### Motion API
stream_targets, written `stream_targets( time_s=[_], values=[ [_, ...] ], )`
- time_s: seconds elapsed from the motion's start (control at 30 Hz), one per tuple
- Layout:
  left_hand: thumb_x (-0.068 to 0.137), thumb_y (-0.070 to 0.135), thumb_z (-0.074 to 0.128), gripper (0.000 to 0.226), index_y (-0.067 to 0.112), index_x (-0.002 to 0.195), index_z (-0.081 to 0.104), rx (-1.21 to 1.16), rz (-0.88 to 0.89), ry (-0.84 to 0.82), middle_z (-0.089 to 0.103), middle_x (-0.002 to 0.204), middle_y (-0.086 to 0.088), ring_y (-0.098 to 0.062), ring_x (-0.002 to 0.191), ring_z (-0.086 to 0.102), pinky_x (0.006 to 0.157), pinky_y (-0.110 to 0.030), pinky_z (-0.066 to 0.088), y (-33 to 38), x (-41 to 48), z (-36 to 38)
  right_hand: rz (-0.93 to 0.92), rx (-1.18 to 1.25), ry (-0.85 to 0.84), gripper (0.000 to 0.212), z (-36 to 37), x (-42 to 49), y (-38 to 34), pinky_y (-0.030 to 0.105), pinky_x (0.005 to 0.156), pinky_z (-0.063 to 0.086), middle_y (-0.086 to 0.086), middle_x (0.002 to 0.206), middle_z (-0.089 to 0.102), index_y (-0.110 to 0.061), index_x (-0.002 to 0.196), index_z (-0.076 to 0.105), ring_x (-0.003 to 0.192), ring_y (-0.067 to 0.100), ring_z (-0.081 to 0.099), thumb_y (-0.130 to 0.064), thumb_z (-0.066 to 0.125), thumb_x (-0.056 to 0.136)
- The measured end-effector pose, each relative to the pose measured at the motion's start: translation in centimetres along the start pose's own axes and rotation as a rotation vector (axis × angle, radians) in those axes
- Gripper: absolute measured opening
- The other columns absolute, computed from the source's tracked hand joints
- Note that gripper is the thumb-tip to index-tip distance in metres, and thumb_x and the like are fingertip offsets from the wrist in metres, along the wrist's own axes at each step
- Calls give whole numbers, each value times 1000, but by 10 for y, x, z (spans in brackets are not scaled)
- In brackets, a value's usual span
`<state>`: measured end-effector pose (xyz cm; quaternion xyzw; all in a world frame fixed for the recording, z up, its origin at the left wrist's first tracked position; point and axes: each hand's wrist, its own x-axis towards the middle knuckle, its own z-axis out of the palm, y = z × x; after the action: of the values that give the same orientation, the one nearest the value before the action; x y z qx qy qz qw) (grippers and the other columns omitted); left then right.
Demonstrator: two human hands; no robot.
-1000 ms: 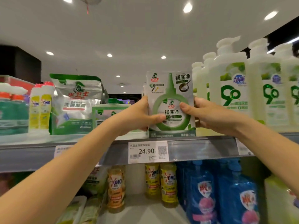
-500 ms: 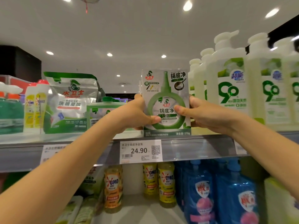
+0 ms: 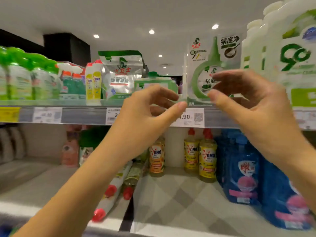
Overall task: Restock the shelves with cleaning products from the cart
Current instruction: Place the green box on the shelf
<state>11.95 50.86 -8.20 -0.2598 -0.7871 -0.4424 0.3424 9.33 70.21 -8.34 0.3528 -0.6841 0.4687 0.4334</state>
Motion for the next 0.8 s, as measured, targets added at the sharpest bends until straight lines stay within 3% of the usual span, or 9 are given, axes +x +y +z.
stream_targets(
  time_s=[0.1,0.23,0.37,0.5,0.63,0.8],
  values=[
    [78,37,67,22,21,94,70,-30,-98,24,72,87,7,-5,81,70,76,-22,57,-4,-44,-7,104,194,-165,22,19,-41,-4,13,75,52,-11,90,72,-29,95,71,88,4,68,-38,68,76],
    [78,27,68,14,17,88,70,-68,-259,95,73,84,1,-13,78,71,72,-24,58,-13,-107,-16,162,388,-260,13,48,-91,-8,14,66,53,-8,80,72,-29,84,73,75,9,68,-38,78,76],
    [80,31,71,11,20,82,70,-43,-414,127,72,82,-3,-16,78,70,73,-29,58,-21,-168,-37,266,571,-350,9,86,-133,-16,14,55,49,-5,69,68,-25,78,71,61,4,62,-33,69,73],
    [76,28,67,10,19,79,70,-71,-530,257,71,76,-4,-14,71,69,71,-24,57,-23,-218,-65,405,698,-464,16,132,-173,-39,15,55,46,-2,69,66,-24,79,70,60,3,58,-38,70,73],
    [77,27,65,16,12,82,70,-53,-596,401,72,82,-11,-16,73,69,68,-22,56,-24,-267,-107,464,804,-578,8,181,-194,-76,11,55,44,-7,68,67,-22,82,69,60,2,59,-30,71,81],
    [81,29,69,10,20,85,71,45,-719,580,73,85,-3,-15,78,71,71,-20,55,-19,-351,-191,545,949,-703,18,267,-223,-153,17,45,43,1,62,62,-18,78,69,50,8,54,-34,73,72]
  ],
)
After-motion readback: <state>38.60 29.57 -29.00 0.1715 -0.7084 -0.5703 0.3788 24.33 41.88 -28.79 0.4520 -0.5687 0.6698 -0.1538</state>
